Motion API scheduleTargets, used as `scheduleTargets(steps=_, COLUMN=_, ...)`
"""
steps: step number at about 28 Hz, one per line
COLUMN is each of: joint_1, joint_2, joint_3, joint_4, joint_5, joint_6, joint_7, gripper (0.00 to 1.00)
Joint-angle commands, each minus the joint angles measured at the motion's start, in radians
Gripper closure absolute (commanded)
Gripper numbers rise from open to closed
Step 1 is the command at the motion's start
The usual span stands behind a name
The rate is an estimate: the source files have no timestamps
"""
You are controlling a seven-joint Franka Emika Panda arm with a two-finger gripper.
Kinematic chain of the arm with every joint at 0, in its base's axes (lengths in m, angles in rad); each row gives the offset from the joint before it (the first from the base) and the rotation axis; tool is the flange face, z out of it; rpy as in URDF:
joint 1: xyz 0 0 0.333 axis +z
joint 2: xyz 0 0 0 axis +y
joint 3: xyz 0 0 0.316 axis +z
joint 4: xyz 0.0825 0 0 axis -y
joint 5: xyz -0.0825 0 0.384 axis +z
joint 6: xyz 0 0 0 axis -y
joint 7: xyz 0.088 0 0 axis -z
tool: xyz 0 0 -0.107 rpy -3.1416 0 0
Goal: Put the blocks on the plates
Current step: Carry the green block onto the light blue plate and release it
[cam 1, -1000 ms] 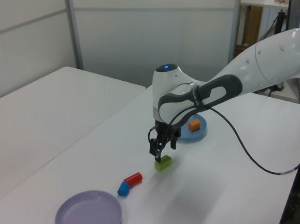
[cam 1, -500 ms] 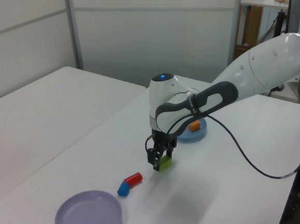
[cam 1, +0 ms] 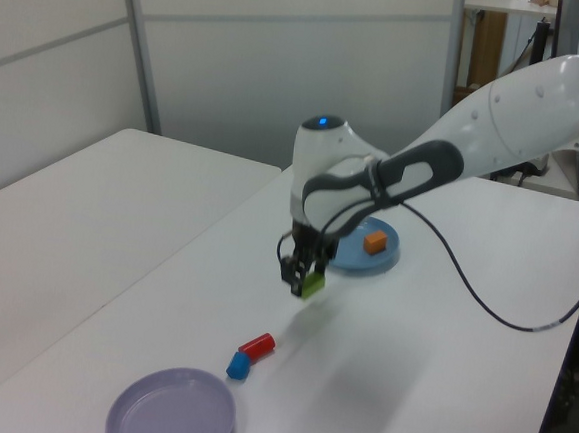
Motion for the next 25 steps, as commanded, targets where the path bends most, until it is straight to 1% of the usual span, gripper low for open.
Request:
scheduleTargets(steps=1, joint_1=-0.045, joint_2=0.009, joint_3=-0.034, joint_4=0.099, joint_5=0.002, joint_6=-0.014, joint_7=-0.004, gripper=0.86)
scheduleTargets(steps=4, joint_1=-0.060, joint_2=0.037, joint_3=-0.064, joint_4=0.143, joint_5=0.004, joint_6=-0.006, joint_7=-0.020, gripper=0.86)
scheduleTargets(steps=5, joint_1=-0.066, joint_2=0.058, joint_3=-0.080, joint_4=0.163, joint_5=0.001, joint_6=-0.004, joint_7=-0.029, gripper=0.85)
scheduleTargets(steps=8, joint_1=-0.073, joint_2=0.084, joint_3=-0.107, joint_4=0.170, joint_5=-0.006, joint_6=0.000, joint_7=-0.046, gripper=0.84)
scheduleTargets(steps=9, joint_1=-0.080, joint_2=0.104, joint_3=-0.126, joint_4=0.170, joint_5=-0.006, joint_6=0.017, joint_7=-0.056, gripper=0.82)
scheduleTargets(steps=13, joint_1=-0.086, joint_2=0.132, joint_3=-0.143, joint_4=0.170, joint_5=-0.007, joint_6=0.069, joint_7=-0.056, gripper=0.81)
scheduleTargets(steps=15, joint_1=-0.086, joint_2=0.141, joint_3=-0.152, joint_4=0.170, joint_5=-0.004, joint_6=0.089, joint_7=-0.055, gripper=0.79)
scheduleTargets(steps=17, joint_1=-0.089, joint_2=0.141, joint_3=-0.152, joint_4=0.170, joint_5=-0.001, joint_6=0.089, joint_7=-0.053, gripper=0.78)
scheduleTargets(steps=18, joint_1=-0.092, joint_2=0.141, joint_3=-0.152, joint_4=0.170, joint_5=-0.001, joint_6=0.089, joint_7=-0.053, gripper=0.74)
scheduleTargets(steps=19, joint_1=-0.099, joint_2=0.141, joint_3=-0.152, joint_4=0.170, joint_5=0.001, joint_6=0.088, joint_7=-0.052, gripper=0.68)
scheduleTargets(steps=20, joint_1=-0.106, joint_2=0.138, joint_3=-0.152, joint_4=0.170, joint_5=0.002, joint_6=0.088, joint_7=-0.052, gripper=0.45)
scheduleTargets(steps=22, joint_1=-0.106, joint_2=0.140, joint_3=-0.152, joint_4=0.170, joint_5=0.001, joint_6=0.086, joint_7=-0.053, gripper=0.22)
scheduleTargets(steps=23, joint_1=-0.106, joint_2=0.140, joint_3=-0.152, joint_4=0.168, joint_5=-0.001, joint_6=0.086, joint_7=-0.050, gripper=0.06)
scheduleTargets(steps=24, joint_1=-0.106, joint_2=0.141, joint_3=-0.152, joint_4=0.168, joint_5=-0.001, joint_6=0.086, joint_7=-0.050, gripper=0.00)
scheduleTargets(steps=25, joint_1=-0.106, joint_2=0.140, joint_3=-0.152, joint_4=0.167, joint_5=-0.006, joint_6=0.085, joint_7=-0.053, gripper=0.00)
